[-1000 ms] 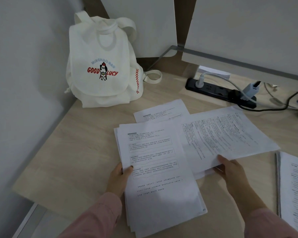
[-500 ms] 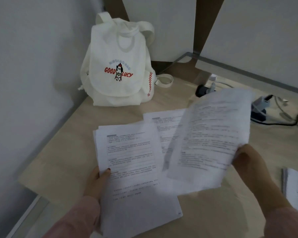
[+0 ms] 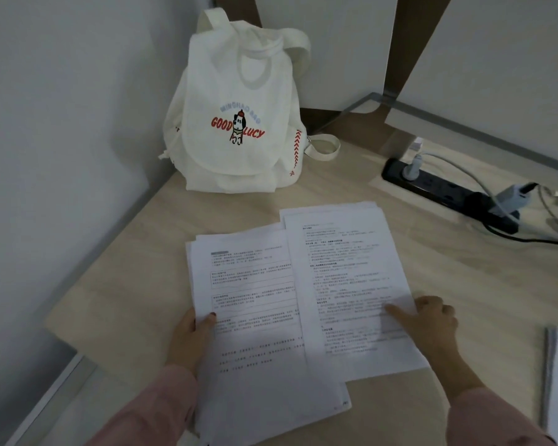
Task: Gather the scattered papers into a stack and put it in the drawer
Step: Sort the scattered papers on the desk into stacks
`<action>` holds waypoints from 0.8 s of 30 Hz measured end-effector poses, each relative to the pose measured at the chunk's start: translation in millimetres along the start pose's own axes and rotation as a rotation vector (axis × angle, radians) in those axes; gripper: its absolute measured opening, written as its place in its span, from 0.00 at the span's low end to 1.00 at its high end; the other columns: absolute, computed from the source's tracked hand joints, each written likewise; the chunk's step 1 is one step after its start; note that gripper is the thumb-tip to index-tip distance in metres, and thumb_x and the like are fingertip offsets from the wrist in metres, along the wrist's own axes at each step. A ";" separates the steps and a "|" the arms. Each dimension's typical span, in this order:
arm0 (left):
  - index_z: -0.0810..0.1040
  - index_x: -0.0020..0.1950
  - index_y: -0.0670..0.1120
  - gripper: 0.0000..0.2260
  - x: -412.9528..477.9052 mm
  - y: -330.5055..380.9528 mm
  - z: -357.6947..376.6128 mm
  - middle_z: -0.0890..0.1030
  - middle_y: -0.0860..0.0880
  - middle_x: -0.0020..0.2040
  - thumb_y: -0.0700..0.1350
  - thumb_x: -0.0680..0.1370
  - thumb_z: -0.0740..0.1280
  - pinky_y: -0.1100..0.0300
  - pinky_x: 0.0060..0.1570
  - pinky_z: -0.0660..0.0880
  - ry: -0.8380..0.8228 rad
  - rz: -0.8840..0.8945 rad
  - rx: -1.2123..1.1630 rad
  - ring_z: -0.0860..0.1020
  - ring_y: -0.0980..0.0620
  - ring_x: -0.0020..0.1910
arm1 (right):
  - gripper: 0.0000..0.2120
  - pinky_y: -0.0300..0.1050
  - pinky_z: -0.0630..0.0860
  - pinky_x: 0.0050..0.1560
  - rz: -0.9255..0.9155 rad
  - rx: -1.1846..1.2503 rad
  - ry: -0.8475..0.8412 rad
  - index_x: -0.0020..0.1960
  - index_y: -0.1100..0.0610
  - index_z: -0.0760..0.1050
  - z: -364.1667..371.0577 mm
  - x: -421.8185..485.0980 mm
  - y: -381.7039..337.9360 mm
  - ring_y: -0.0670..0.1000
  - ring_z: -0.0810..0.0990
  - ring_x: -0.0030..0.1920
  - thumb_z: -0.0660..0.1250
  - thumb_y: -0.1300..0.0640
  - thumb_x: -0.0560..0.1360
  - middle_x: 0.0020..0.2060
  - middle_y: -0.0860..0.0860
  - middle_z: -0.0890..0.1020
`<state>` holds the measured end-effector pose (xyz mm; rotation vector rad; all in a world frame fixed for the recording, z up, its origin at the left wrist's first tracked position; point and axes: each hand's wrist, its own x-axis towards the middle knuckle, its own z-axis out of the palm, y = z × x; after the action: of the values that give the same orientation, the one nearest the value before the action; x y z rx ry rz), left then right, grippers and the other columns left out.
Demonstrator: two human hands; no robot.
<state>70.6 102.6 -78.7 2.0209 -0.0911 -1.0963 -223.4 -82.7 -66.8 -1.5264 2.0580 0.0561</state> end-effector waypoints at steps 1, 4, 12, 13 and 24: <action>0.76 0.61 0.42 0.13 -0.8 0.7 0.4 0.80 0.44 0.55 0.40 0.77 0.62 0.53 0.56 0.72 -0.004 0.005 0.003 0.77 0.45 0.53 | 0.34 0.52 0.66 0.59 0.007 0.009 -0.014 0.63 0.64 0.66 2.5 -0.1 -1.0 0.62 0.68 0.61 0.73 0.46 0.66 0.59 0.61 0.71; 0.76 0.62 0.42 0.13 -2.8 2.0 1.5 0.80 0.44 0.55 0.40 0.77 0.62 0.51 0.58 0.73 0.002 0.000 0.007 0.78 0.44 0.54 | 0.29 0.53 0.73 0.52 0.048 0.061 -0.055 0.60 0.63 0.69 6.8 -1.6 -1.4 0.62 0.75 0.54 0.72 0.46 0.68 0.54 0.61 0.76; 0.76 0.58 0.46 0.11 -11.8 7.3 4.6 0.80 0.46 0.51 0.39 0.77 0.61 0.54 0.54 0.72 -0.026 0.015 0.004 0.78 0.45 0.51 | 0.09 0.48 0.66 0.39 -0.052 0.226 0.113 0.44 0.65 0.73 -16.5 -14.4 23.9 0.60 0.73 0.39 0.58 0.61 0.77 0.39 0.61 0.77; 0.76 0.59 0.45 0.11 -13.0 7.5 6.0 0.80 0.45 0.52 0.39 0.78 0.61 0.53 0.55 0.72 -0.035 0.025 0.012 0.78 0.45 0.52 | 0.09 0.48 0.66 0.41 -0.041 0.277 0.144 0.44 0.65 0.74 -24.3 -17.3 27.8 0.60 0.74 0.40 0.58 0.61 0.77 0.39 0.62 0.77; 0.74 0.58 0.47 0.10 -31.9 22.2 52.5 0.80 0.44 0.55 0.41 0.78 0.61 0.51 0.55 0.75 -0.223 0.028 0.047 0.79 0.45 0.50 | 0.09 0.54 0.74 0.51 -0.080 0.639 0.066 0.50 0.56 0.77 -104.3 -50.7 55.8 0.60 0.79 0.46 0.60 0.54 0.78 0.46 0.56 0.81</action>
<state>19.3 68.2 -57.3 1.9260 -0.2614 -1.3100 -307.0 -56.7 27.5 -1.2066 1.8081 -0.6285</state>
